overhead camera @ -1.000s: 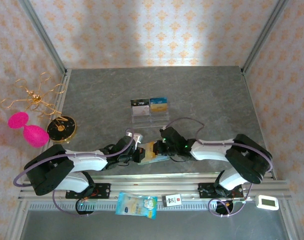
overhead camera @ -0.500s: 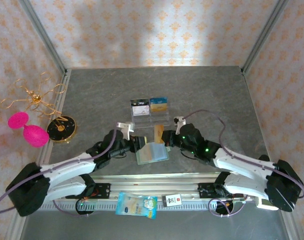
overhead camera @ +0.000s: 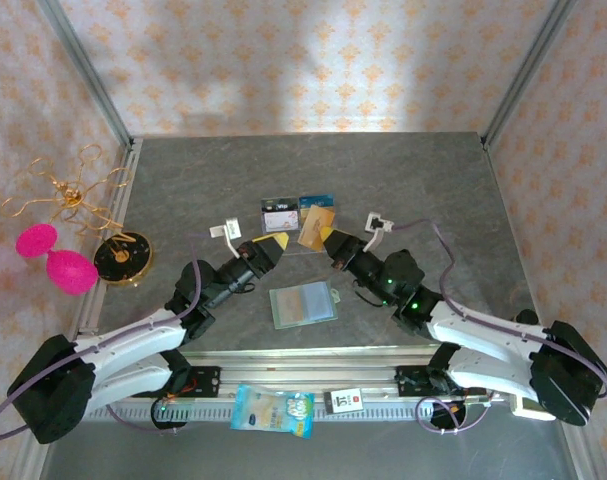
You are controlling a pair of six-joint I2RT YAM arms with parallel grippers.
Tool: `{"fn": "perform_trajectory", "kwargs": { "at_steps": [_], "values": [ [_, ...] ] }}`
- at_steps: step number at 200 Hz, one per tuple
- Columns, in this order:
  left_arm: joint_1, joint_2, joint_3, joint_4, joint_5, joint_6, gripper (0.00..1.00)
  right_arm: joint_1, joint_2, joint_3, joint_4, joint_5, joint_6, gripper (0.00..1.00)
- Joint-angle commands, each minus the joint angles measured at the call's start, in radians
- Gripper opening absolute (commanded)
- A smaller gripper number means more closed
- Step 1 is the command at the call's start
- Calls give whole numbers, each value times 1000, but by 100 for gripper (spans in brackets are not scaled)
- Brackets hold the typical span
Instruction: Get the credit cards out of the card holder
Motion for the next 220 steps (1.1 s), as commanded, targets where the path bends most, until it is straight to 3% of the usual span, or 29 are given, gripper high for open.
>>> {"fn": "perform_trajectory", "kwargs": {
  "at_steps": [1, 54, 79, 128, 188, 208, 220],
  "values": [
    [2, 19, -6, 140, -7, -41, 51, 20, 19, 29, 133, 7, 39, 0],
    [3, 53, -17, 227, 15, -65, 44, 67, 82, 86, 130, 7, 3, 0],
    [2, 58, -15, 233, 33, -71, 33, 73, 104, 95, 154, 12, 3, 0],
    [1, 80, -14, 277, 61, -99, 23, 87, 139, 110, 180, 55, -4, 0],
    [2, 74, -6, 248, 42, -85, 17, 94, 183, 135, 136, 39, -12, 0],
    [5, 59, 16, 194, 40, -44, 0, 94, 180, 135, 101, 20, -17, 0],
    [13, 43, 41, 137, 53, -4, 0, 92, 165, 153, 35, -16, -45, 1]
  ]
}}
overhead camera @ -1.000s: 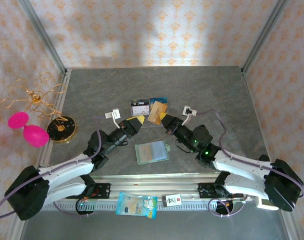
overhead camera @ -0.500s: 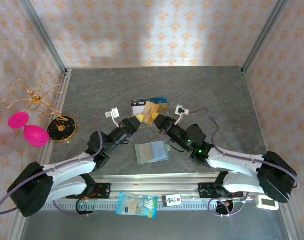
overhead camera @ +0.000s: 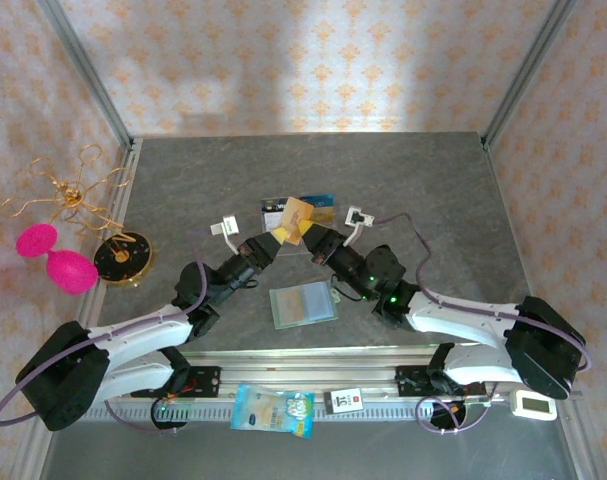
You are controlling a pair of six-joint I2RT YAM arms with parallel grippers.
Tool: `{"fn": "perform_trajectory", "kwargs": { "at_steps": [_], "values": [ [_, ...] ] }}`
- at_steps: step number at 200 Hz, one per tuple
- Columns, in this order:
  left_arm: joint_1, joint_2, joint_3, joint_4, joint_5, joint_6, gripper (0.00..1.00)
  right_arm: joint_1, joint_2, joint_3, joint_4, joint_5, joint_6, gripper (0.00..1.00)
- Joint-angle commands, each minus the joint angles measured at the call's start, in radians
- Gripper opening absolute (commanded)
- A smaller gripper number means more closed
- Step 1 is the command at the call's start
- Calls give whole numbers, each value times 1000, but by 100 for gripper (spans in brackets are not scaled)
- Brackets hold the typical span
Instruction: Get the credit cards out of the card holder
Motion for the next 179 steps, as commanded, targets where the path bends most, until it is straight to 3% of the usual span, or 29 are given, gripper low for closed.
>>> {"fn": "perform_trajectory", "kwargs": {
  "at_steps": [1, 21, 65, 88, 127, 179],
  "values": [
    [11, -35, 48, -63, 27, 76, 0, 6, -16, 45, -100, -62, -58, 2],
    [57, -72, 131, -297, 63, 198, 0, -19, -89, 56, -290, -73, -102, 21],
    [127, 68, 452, -854, 281, 630, 0, -172, -398, -105, -538, -83, -118, 22],
    [129, 180, 626, -1101, 298, 910, 0, -230, -516, -139, -665, -85, -121, 22],
    [129, 323, 789, -1339, 324, 1350, 0, -306, -583, -171, -742, -112, -119, 20],
    [135, 538, 1025, -1494, 316, 1521, 0, -402, -541, -186, -698, -182, -111, 18]
  ]
}}
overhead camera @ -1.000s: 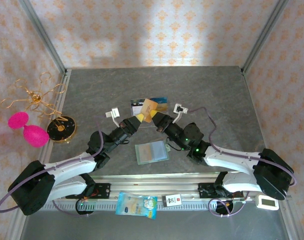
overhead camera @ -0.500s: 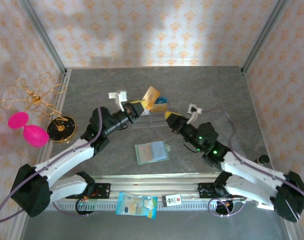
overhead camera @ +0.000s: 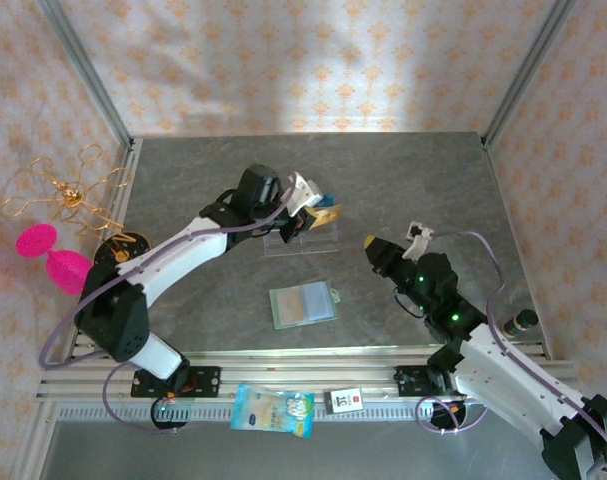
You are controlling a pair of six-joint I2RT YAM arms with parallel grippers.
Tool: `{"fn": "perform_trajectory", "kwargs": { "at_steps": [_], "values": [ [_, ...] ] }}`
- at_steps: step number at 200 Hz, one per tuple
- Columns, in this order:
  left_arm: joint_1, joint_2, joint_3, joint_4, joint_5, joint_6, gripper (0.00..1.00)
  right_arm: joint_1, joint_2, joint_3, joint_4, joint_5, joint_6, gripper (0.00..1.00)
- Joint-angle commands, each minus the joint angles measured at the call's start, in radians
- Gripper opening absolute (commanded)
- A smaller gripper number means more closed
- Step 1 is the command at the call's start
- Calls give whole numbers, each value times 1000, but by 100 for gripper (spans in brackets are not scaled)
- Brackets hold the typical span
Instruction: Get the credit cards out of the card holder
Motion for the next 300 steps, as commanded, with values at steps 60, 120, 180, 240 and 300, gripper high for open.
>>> {"fn": "perform_trajectory", "kwargs": {
  "at_steps": [60, 120, 180, 240, 300],
  "values": [
    [17, 187, 212, -206, -55, 228, 0, -110, 53, -38, 73, -124, 3, 17],
    [35, 246, 256, -190, -93, 217, 0, -137, 73, -33, 93, -161, -2, 17],
    [38, 298, 306, -221, -120, 237, 0, -139, 72, -22, 86, -169, -4, 17],
    [38, 337, 360, -272, -139, 269, 0, -141, 66, -15, 76, -177, -9, 17],
    [39, 377, 380, -314, -164, 304, 0, -141, 67, -8, 68, -181, -14, 17]
  ]
}}
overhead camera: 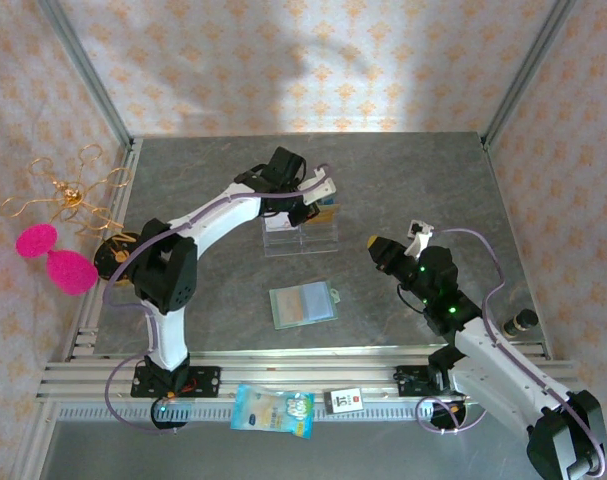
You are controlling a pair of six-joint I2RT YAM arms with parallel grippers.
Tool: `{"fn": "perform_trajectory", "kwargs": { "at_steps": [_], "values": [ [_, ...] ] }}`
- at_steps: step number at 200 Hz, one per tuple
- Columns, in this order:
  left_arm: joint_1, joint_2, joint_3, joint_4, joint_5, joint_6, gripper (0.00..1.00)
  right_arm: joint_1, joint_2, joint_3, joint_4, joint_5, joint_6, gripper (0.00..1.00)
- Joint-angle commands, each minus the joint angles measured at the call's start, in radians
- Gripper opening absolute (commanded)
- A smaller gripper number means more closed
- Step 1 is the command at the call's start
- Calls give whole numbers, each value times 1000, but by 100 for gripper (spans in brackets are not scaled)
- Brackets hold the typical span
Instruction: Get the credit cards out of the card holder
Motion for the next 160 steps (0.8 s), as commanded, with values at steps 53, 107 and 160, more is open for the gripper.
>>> {"fn": "perform_trajectory", "kwargs": {
  "at_steps": [53, 107, 160],
  "values": [
    [7, 35, 33, -33, -53, 21, 0, -7, -7, 34, 18, -48, -27, 18],
    [7, 37, 43, -7, -119, -69, 21, -7, -4, 31, 29, -96, -34, 25],
    [8, -57, 24, 33, -123, -179, 25, -7, 35, 33, 23, -122, -47, 39]
  ]
}}
